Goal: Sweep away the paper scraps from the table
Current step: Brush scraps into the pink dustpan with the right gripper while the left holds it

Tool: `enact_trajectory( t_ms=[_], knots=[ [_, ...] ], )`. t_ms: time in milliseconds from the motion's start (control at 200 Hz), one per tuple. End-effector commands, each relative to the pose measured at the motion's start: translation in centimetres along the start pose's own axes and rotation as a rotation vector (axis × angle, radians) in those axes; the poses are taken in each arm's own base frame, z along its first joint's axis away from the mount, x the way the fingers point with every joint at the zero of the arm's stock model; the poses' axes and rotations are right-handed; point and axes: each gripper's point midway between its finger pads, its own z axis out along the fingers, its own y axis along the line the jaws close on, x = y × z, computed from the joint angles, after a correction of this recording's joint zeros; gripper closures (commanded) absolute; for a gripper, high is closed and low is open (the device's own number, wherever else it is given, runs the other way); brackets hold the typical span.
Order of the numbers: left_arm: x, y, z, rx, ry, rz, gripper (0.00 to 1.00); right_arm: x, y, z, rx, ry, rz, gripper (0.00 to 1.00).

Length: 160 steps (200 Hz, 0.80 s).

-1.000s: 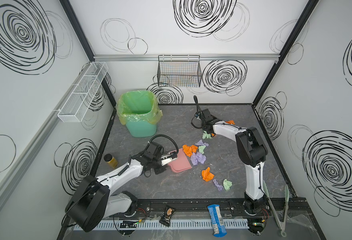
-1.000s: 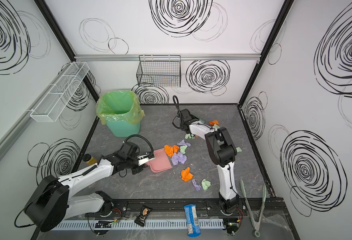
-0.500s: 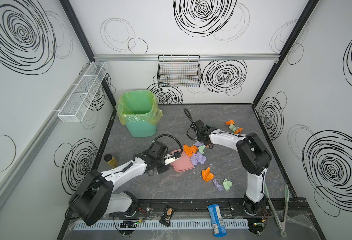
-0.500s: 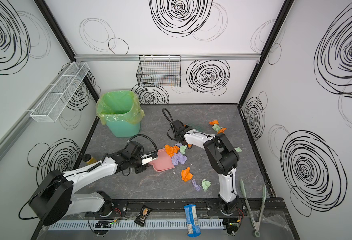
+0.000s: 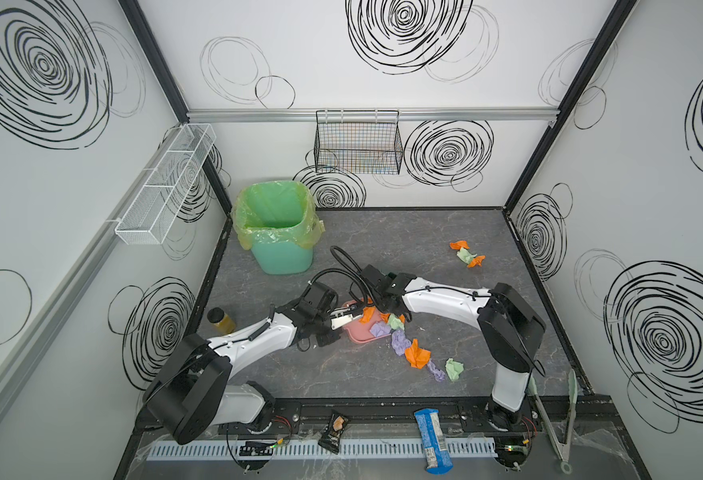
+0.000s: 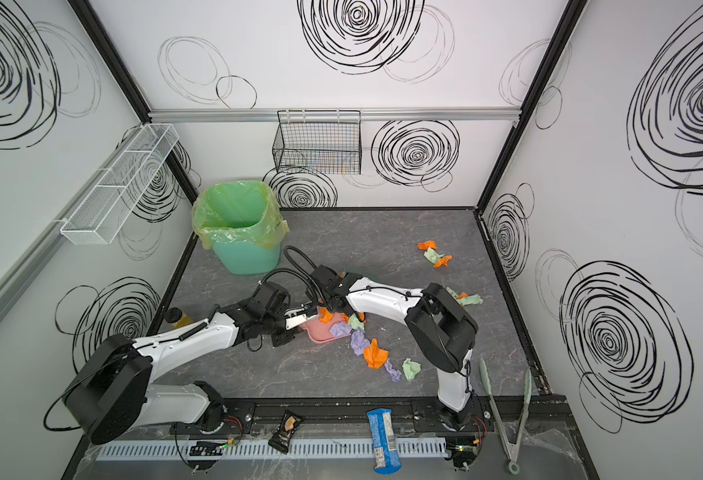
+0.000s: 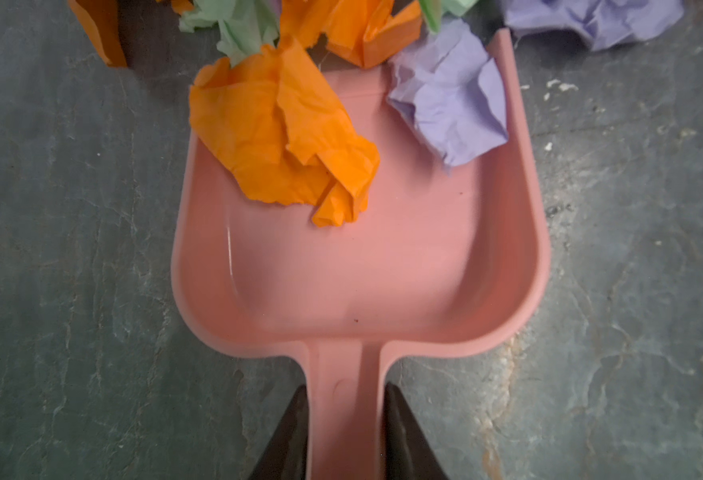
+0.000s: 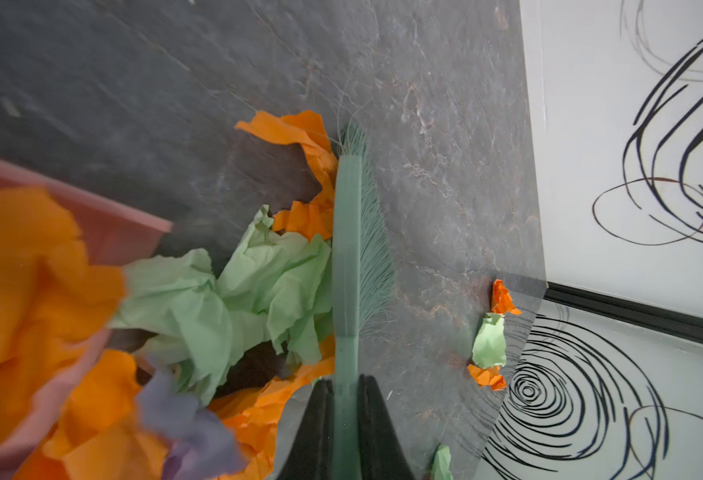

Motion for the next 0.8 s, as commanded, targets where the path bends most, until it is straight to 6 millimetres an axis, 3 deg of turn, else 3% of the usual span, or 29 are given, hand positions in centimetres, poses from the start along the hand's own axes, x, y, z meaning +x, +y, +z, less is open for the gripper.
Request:
enact_trajectory(
  t_ms=[0, 365, 795],
  knots=[
    [-1.0, 0.6, 0.0, -0.018, -0.022, -0.002, 1.0, 2.2, 5.0, -1.8, -0.203, 0.061, -0.011, 1.0],
    [-1.2, 0.8, 0.3, -0.021, -0.026, -0.007, 1.0, 0.2, 6.0, -7.1, -0.348, -0.009, 0.093, 1.0],
    [-1.7, 0.7, 0.0, -0.005, -0.061, -0.007, 1.0, -1.3, 4.3, -9.6, -0.374, -0.053, 0.219, 1.0]
  ],
)
